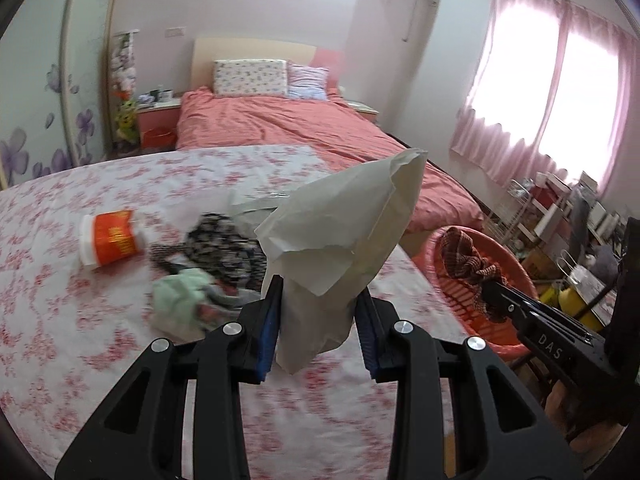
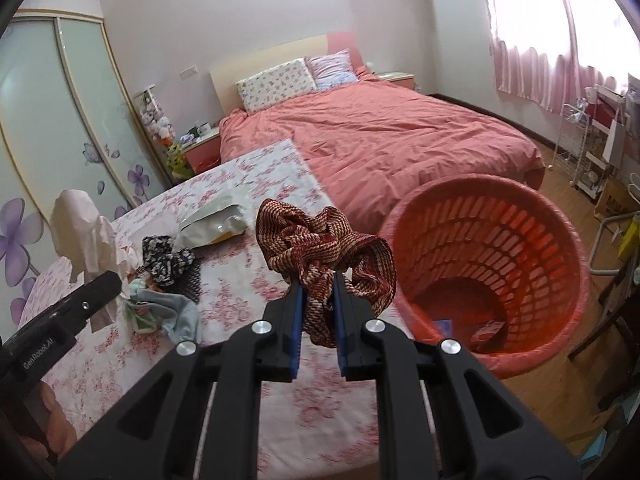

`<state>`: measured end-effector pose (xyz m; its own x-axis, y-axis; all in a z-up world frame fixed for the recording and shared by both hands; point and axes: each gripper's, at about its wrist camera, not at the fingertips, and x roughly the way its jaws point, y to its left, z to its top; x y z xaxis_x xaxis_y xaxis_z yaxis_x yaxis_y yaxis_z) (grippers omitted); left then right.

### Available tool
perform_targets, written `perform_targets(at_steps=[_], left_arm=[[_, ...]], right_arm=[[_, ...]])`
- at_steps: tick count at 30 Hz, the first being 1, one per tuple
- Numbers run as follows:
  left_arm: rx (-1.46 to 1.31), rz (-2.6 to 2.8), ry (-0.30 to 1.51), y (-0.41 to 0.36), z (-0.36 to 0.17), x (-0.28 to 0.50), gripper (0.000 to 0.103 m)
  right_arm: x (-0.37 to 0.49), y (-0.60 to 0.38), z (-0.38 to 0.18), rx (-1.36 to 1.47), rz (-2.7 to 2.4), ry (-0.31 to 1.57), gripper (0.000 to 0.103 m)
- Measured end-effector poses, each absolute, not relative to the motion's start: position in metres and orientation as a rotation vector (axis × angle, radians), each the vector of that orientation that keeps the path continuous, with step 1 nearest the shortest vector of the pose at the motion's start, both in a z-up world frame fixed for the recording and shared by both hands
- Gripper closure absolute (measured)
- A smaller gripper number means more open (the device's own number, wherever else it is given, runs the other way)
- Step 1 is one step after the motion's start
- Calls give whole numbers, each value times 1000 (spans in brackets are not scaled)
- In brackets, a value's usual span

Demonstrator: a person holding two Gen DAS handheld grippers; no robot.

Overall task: Collect trash
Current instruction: 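Carry the paper bag in the left tool while the right tool carries the scrunchie to the basket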

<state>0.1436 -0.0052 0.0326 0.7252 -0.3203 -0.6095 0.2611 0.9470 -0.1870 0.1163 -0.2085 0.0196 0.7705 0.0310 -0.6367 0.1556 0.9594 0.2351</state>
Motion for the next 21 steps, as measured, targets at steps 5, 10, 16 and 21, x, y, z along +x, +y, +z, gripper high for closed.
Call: perform_targets(at_steps=[5,10,16,21], left_arm=[[-65,-361,696,-35,28,146,68],[-49,-402,706,-61,24,146,68],[-51,-460,717,-91,20,147,68],[-60,-516,721,-115,19,149,68]], right_arm=[[103,-232,21,304,-112,671,89],[91,-257,19,318,-162,655,89],[83,-283,15,342,-211,645,89],[81,-304,10,366,-243,640,88]])
